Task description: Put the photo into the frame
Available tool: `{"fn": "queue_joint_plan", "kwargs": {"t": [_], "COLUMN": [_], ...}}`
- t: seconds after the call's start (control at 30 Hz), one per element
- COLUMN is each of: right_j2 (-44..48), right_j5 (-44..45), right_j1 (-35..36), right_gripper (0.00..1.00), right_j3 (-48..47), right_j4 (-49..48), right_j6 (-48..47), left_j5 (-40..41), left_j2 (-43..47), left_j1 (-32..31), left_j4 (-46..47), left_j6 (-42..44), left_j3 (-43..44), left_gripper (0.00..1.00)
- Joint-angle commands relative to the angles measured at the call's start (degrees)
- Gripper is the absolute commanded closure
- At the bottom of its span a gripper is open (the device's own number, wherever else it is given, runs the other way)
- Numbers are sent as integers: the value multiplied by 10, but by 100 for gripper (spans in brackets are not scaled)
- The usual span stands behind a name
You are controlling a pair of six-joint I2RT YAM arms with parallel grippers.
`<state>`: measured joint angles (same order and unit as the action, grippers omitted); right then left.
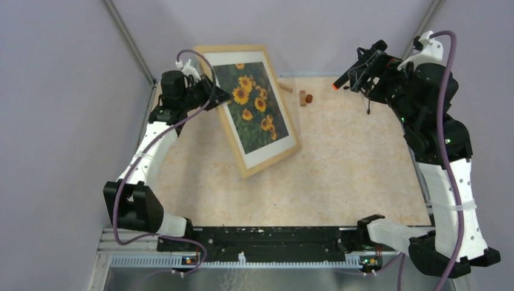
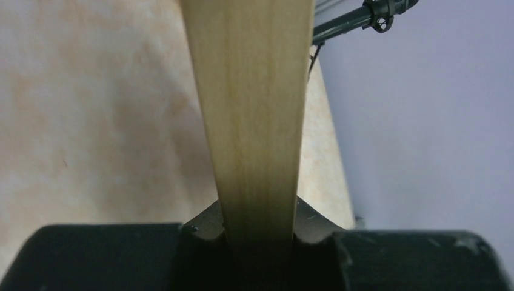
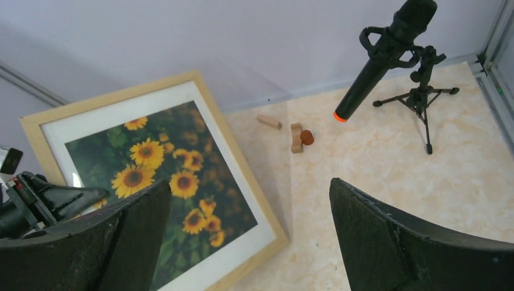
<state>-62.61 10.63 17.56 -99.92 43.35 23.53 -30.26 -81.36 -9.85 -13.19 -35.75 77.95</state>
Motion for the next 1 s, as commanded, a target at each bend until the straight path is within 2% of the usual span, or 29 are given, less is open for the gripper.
{"fn": "queue_joint_plan", "kwargs": {"t": [0.0,0.1,0.2,0.37,0.47,0.73,0.8,0.93,0.97], "right_j2": [1,-6,-15,-44,-51,-29,-23,-18,-18], "right_j5": [-12,-26,-43,-65,-69,-73,-73,-77,-79], "right_j1": [0,0,0,-1,0,0,-1,-1,-1], "right_gripper": [1,1,1,1,1,1,1,1,1], "right_j3": [-3,12,27,14,12,64,73,86,88], "right_j4": [-9,-8,-7,27,41,36,40,42,42], "right_j6": [-10,-9,-8,-24,-32,-26,-23,-19,-20], "left_j5": [-171,-166,-157,-160,-137,-112,-83,-33,-21], "left_j2": [42,58,36,-102,-172,-254,-262,-256,-259], "left_j1": [86,172,242,312,331,362,369,388,390], "left_j4": [168,182,185,38,22,161,140,149,117], "left_j6": [-178,-184,-140,23,62,-34,-33,-40,-38], "left_j3": [-85,-156,-201,-116,-73,-61,-43,-61,-50], "left_gripper": [100,100,100,100,100,100,100,100,94]}}
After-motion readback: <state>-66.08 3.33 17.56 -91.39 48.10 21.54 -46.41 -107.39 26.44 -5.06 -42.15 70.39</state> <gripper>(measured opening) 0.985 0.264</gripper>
